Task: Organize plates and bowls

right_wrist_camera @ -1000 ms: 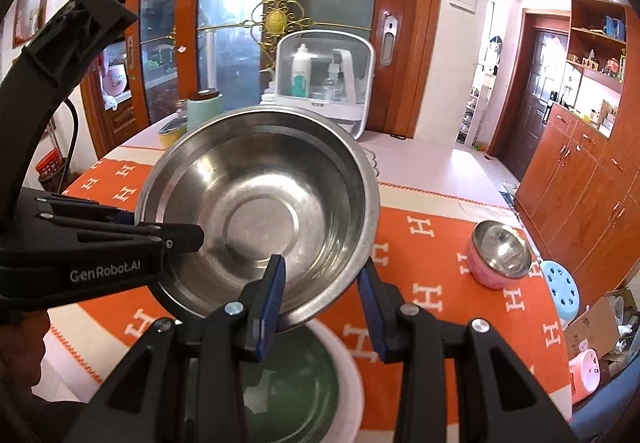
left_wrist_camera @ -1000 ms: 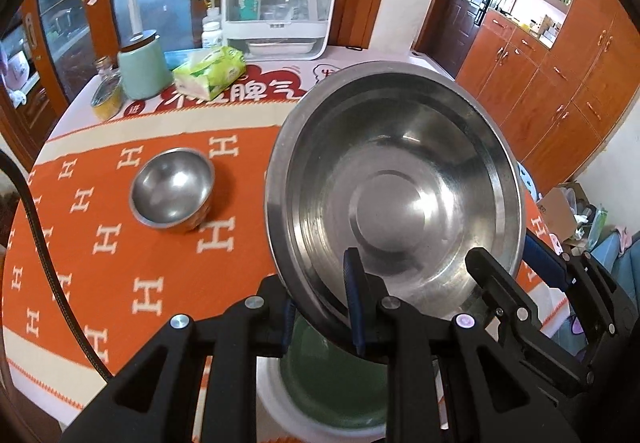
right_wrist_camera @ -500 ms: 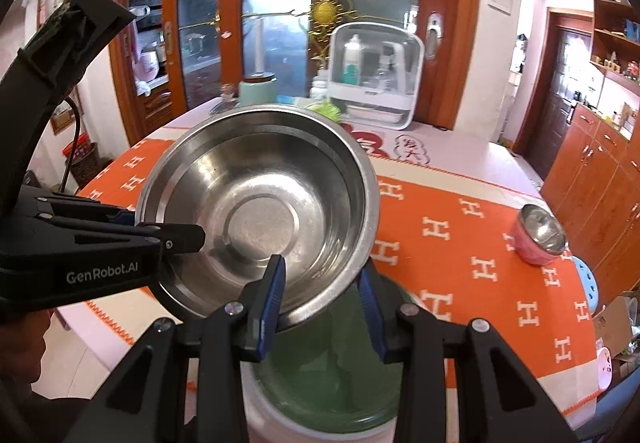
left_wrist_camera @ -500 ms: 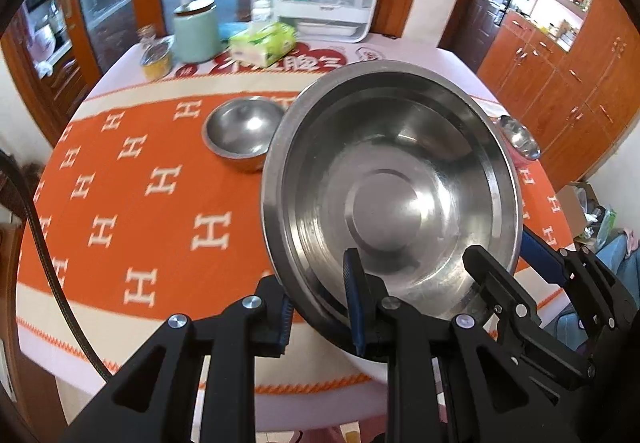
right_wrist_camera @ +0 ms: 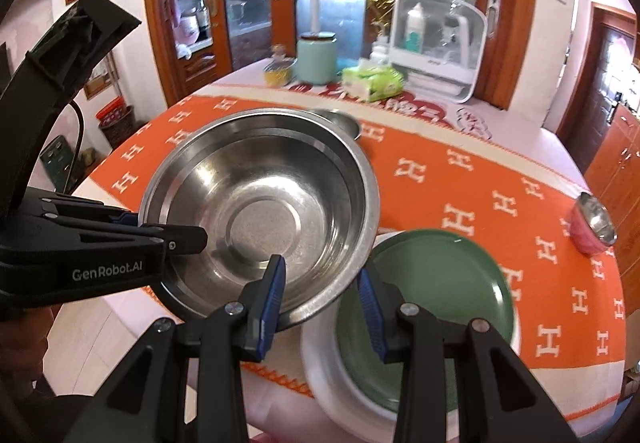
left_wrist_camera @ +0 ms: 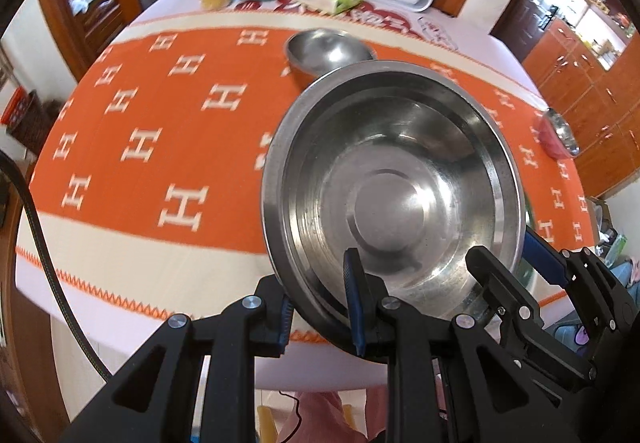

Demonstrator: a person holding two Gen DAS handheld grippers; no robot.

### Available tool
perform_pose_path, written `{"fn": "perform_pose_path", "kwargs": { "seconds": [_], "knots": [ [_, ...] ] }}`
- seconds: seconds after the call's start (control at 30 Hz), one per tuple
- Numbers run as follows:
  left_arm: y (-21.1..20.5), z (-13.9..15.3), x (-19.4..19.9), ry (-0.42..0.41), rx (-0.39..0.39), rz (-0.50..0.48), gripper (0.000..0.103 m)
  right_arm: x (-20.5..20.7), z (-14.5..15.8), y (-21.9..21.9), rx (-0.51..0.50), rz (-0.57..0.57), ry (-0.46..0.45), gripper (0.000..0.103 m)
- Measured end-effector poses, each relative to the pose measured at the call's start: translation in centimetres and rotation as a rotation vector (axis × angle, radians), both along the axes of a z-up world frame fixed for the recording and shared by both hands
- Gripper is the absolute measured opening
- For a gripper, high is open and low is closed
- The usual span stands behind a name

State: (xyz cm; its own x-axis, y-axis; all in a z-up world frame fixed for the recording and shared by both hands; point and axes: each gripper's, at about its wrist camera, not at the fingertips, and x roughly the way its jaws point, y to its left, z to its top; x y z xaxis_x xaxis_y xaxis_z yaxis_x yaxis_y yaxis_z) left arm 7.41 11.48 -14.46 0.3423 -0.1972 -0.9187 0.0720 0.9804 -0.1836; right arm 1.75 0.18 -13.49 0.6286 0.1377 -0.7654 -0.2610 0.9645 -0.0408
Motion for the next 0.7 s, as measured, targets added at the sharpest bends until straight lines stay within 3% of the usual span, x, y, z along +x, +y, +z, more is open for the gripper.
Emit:
{"fn": "perform_pose_path", "kwargs": {
  "seconds": [0.4,0.7],
  "knots": [
    [3.0,-5.1,0.5,0.156,-0.01,0.06,0.02,0.8,-3.4,2.5,-0.005,0.042,0.133,0.038],
    [3.1,-6.6,1.7,0.19,0.004,0.046,0.02,2.1,-5.0,3.0,-0.028,0.035,0.187,0.039]
  ]
}}
